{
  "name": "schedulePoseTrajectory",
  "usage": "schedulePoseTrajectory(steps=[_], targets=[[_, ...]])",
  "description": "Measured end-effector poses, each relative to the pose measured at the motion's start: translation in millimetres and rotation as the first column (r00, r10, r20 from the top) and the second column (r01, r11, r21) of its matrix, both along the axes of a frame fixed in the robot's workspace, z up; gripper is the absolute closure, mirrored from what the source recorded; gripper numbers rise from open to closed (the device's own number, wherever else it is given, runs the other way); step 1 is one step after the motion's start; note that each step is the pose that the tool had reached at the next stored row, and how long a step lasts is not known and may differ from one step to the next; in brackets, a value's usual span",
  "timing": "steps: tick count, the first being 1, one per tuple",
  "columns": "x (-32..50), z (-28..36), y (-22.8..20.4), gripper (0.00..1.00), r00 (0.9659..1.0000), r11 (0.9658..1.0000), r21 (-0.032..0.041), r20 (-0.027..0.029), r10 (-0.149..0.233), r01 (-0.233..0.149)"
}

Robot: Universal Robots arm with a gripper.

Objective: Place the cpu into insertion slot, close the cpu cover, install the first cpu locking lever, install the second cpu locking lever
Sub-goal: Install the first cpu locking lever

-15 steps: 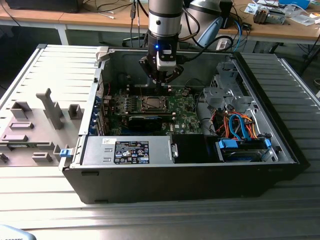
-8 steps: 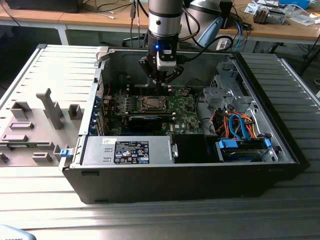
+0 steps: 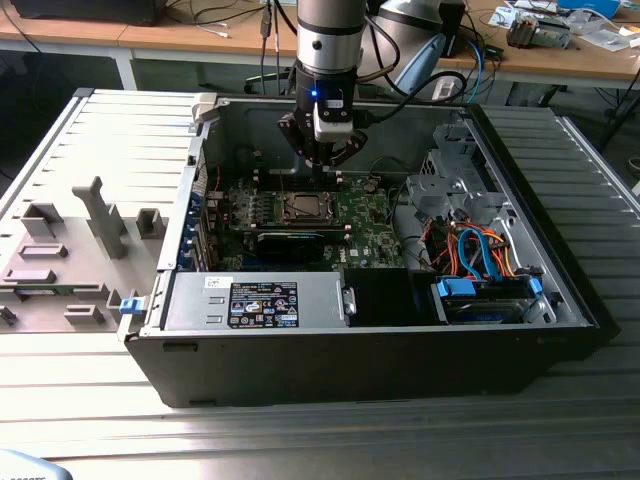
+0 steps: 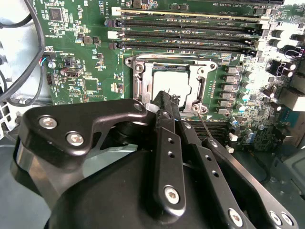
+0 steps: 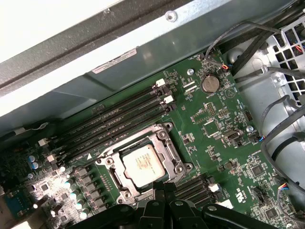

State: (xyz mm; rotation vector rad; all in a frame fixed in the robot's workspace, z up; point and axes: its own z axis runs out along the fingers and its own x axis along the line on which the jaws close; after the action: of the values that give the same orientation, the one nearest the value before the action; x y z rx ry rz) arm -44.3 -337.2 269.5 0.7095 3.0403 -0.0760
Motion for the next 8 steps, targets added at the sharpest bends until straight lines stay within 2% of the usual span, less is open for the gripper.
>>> schedulePoseTrajectory(steps=[8], targets=[[0.0,0.0,0.0,0.89,1.0,1.0,-0.0001,0.0,0.004,-0.004]])
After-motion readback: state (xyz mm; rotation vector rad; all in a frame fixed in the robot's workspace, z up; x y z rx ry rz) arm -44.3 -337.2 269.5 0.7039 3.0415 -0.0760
